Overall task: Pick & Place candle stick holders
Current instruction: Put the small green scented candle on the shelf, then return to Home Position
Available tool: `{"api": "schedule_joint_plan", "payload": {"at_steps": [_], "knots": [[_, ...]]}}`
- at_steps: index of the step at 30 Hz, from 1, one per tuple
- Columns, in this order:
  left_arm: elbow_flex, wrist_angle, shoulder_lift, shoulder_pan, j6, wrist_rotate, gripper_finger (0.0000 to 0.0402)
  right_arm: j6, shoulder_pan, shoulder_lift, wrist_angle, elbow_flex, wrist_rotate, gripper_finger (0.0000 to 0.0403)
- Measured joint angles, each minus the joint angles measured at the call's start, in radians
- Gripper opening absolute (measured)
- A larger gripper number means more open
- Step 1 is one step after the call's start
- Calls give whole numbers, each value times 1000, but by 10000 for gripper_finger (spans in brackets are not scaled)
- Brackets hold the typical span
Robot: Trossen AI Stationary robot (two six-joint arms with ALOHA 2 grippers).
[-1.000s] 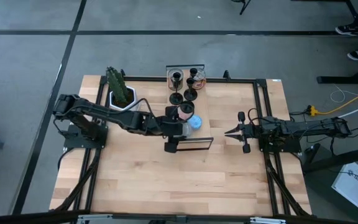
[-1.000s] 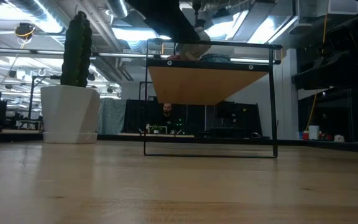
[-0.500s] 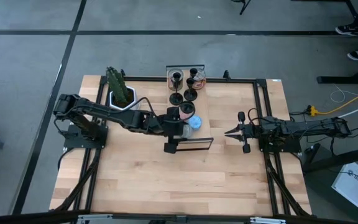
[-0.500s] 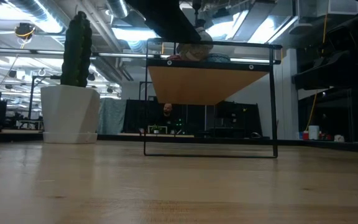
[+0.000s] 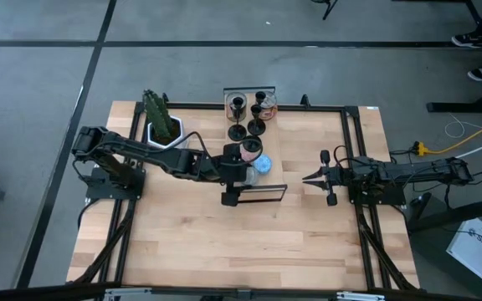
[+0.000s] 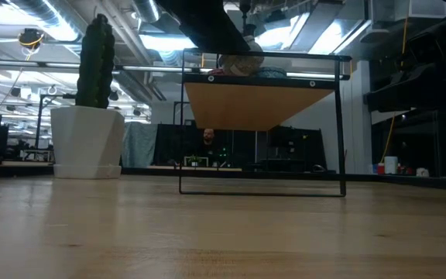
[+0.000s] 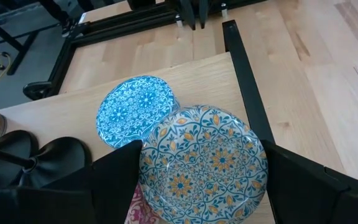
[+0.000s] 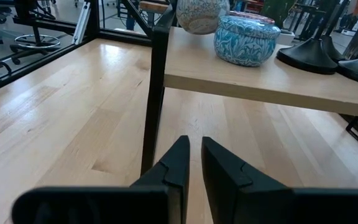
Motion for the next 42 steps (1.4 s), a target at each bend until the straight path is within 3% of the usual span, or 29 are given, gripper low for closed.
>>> {"api": "schedule_joint_plan", "payload": {"at_steps": [16, 21, 25, 32, 36, 42], "knots": [[-3, 12, 0, 0, -27, 14, 333, 0, 0, 0, 0, 0, 0, 45], [-8, 30, -18, -17, -8, -30, 333, 0, 0, 0, 0, 0, 0, 45], [-8, 41, -84, -39, -8, -89, 333, 0, 0, 0, 0, 0, 0, 45], [-7, -18, -235, -80, 3, -98, 330, 0, 0, 0, -3, 0, 0, 45], [-76, 4, -318, -86, 15, -97, 314, 0, 0, 0, -7, 0, 1, 45], [-298, 176, -469, -85, -19, -101, 290, 0, 0, 0, -12, 0, 0, 45]]}}
